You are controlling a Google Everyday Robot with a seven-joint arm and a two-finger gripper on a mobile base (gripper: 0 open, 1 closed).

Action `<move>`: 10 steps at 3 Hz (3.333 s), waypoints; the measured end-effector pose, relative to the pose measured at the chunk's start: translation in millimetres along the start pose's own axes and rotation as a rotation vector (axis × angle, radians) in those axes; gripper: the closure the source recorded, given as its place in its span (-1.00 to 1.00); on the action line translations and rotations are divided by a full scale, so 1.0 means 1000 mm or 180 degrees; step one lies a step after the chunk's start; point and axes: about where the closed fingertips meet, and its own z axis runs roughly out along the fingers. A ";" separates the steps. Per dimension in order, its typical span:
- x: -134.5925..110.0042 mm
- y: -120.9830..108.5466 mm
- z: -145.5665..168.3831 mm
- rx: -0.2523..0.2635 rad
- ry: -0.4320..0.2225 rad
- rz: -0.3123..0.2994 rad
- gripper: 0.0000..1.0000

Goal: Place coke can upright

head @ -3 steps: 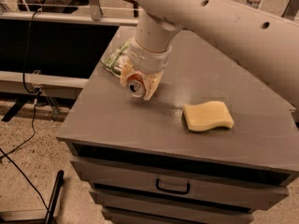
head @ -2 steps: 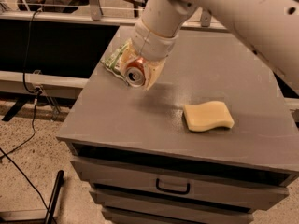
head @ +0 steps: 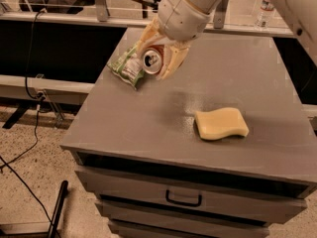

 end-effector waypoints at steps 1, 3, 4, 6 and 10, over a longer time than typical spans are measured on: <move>0.003 0.009 -0.009 0.0066 -0.0324 0.0509 1.00; 0.019 0.023 0.001 0.0207 -0.0856 0.1491 1.00; 0.021 0.020 0.019 0.0346 -0.1500 0.1879 1.00; -0.001 -0.005 0.016 0.0715 -0.2328 0.1859 1.00; 0.007 0.016 0.039 0.0620 -0.2397 0.2218 0.29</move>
Offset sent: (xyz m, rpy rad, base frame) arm -0.0022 -0.0396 -0.0057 0.2479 0.4097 -0.3960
